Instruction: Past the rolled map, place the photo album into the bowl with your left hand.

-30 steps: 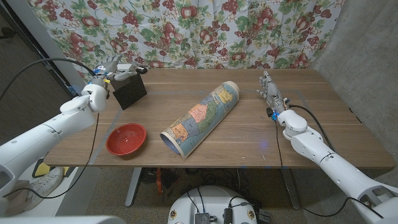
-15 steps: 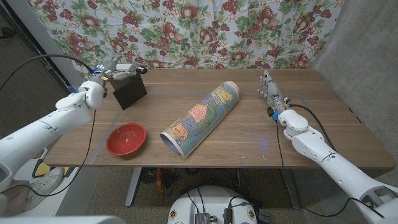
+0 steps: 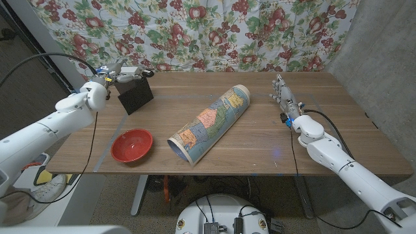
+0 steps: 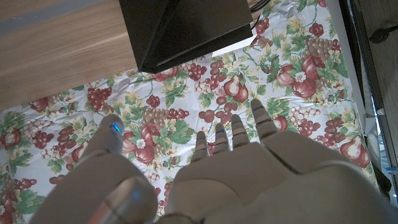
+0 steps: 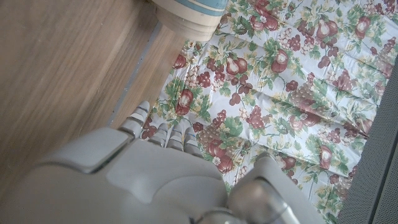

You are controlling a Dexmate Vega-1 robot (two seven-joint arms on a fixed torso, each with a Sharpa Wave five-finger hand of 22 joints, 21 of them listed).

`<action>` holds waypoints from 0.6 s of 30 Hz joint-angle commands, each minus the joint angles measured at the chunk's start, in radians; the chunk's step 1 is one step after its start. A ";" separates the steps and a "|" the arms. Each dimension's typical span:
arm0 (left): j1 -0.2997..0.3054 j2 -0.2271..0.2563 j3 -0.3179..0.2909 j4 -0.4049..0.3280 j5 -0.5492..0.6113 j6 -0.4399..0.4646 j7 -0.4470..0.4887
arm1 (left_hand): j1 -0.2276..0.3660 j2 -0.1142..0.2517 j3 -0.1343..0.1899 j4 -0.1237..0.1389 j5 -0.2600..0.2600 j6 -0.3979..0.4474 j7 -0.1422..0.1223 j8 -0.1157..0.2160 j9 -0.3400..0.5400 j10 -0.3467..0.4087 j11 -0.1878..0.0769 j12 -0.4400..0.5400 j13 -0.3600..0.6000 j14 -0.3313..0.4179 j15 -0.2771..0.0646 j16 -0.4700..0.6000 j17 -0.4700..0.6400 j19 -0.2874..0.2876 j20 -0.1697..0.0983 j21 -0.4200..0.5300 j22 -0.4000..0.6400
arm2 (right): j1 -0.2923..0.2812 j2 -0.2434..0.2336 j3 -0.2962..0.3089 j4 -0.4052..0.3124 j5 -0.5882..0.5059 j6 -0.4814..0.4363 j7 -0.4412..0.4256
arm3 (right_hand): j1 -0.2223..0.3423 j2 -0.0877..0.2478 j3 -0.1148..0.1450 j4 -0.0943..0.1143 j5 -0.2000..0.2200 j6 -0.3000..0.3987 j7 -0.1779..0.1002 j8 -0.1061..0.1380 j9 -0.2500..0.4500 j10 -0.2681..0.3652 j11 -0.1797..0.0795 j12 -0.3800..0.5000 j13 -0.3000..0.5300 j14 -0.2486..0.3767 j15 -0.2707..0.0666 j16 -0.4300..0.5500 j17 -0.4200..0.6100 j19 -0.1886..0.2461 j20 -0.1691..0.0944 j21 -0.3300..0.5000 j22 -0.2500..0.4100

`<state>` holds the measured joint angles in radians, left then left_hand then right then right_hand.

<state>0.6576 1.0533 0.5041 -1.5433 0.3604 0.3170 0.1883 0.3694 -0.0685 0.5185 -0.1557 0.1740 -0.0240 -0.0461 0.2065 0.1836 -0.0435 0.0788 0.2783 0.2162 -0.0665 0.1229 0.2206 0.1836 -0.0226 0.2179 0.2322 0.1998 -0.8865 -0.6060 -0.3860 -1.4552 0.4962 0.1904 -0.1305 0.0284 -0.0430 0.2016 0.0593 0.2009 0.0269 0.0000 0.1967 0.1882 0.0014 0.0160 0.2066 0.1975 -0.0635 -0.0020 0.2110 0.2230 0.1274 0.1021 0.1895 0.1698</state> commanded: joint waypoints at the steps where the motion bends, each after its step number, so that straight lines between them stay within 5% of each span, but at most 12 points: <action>1: -0.027 0.007 0.015 0.012 0.022 -0.010 -0.055 | 0.009 -0.004 -0.007 0.000 0.002 -0.002 -0.009 -0.002 0.002 0.004 -0.005 -0.002 0.005 -0.007 -0.003 -0.003 0.005 -0.017 0.004 -0.007 -0.002 | -0.017 -0.008 0.007 -0.022 -0.004 0.004 -0.007 | 0.006 0.000 -0.004 0.000 0.007 0.012 -0.001 0.003 0.003 0.002 -0.002 -0.001 0.004 -0.006 -0.004 0.004 0.003 -0.001 0.003 0.003 0.003; 18: -0.065 0.025 0.040 -0.005 0.083 0.005 -0.136 | 0.030 -0.006 -0.010 0.000 0.002 0.052 0.002 0.011 0.005 0.040 -0.012 0.009 0.008 0.048 -0.019 0.007 0.005 -0.059 0.003 -0.025 -0.002 | -0.012 -0.008 0.003 -0.023 -0.013 0.002 -0.005 | 0.009 0.000 -0.006 -0.001 0.008 0.011 -0.002 0.003 0.003 -0.006 -0.003 -0.005 0.004 -0.006 -0.008 0.003 0.002 -0.002 0.003 0.002 0.003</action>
<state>0.6170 1.0643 0.5249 -1.5264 0.4003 0.2947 0.1065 0.3905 -0.0769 0.5114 -0.1570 0.1740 0.0349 -0.0374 0.2205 0.1836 -0.0148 0.0645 0.2783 0.2211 -0.0444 0.1064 0.2206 0.1836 -0.0797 0.2215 0.2018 0.1924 -0.8994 -0.6125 -0.3818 -1.4748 0.4875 0.1940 -0.1365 0.0324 -0.0390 0.2016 0.0593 0.2009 0.0269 0.0000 0.1967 0.1882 -0.0023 0.0122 0.2066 0.1975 -0.0672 -0.0058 0.2110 0.2231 0.1274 0.1020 0.1896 0.1698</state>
